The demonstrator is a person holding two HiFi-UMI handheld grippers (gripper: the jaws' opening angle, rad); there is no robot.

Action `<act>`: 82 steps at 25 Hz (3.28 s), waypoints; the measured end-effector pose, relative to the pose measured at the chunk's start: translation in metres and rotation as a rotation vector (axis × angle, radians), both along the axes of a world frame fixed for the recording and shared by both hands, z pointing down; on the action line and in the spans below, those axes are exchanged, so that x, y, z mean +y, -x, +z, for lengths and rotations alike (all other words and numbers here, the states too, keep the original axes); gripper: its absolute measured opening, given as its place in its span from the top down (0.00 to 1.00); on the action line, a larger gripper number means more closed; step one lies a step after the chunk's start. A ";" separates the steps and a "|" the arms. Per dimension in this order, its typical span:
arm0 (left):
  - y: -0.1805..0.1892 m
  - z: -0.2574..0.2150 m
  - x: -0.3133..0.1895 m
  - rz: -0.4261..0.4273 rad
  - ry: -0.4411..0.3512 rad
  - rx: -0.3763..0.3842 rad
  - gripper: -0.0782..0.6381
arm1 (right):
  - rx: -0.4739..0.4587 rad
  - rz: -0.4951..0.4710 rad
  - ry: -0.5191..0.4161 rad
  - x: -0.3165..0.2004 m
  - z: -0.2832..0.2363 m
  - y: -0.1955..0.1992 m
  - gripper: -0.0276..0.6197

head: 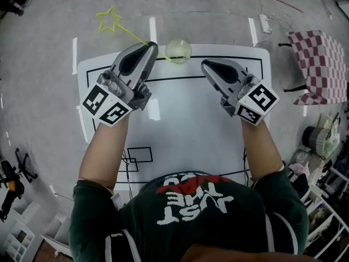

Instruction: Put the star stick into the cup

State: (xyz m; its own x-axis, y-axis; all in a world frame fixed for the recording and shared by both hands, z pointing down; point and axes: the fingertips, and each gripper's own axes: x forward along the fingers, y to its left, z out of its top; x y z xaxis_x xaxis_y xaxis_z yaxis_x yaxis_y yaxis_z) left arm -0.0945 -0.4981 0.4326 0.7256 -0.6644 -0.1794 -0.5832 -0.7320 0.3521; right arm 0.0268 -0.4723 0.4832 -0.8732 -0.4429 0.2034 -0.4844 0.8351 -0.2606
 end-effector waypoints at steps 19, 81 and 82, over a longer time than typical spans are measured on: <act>-0.052 0.060 -0.026 0.050 -0.127 -0.139 0.88 | 0.009 0.016 0.005 -0.041 0.053 -0.014 0.91; -0.035 0.092 -0.017 -0.067 0.049 -0.247 0.38 | 0.019 0.005 -0.011 -0.017 0.029 -0.006 0.90; -0.034 0.092 -0.015 -0.070 0.050 -0.256 0.38 | 0.020 0.008 -0.011 -0.017 0.027 -0.007 0.90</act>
State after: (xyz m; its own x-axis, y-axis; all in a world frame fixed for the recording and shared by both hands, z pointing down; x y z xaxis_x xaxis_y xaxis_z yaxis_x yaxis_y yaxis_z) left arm -0.0604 -0.5133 0.5248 0.6950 -0.7179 0.0387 -0.7066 -0.6721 0.2213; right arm 0.0339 -0.4889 0.5104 -0.8656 -0.4520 0.2155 -0.4958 0.8343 -0.2413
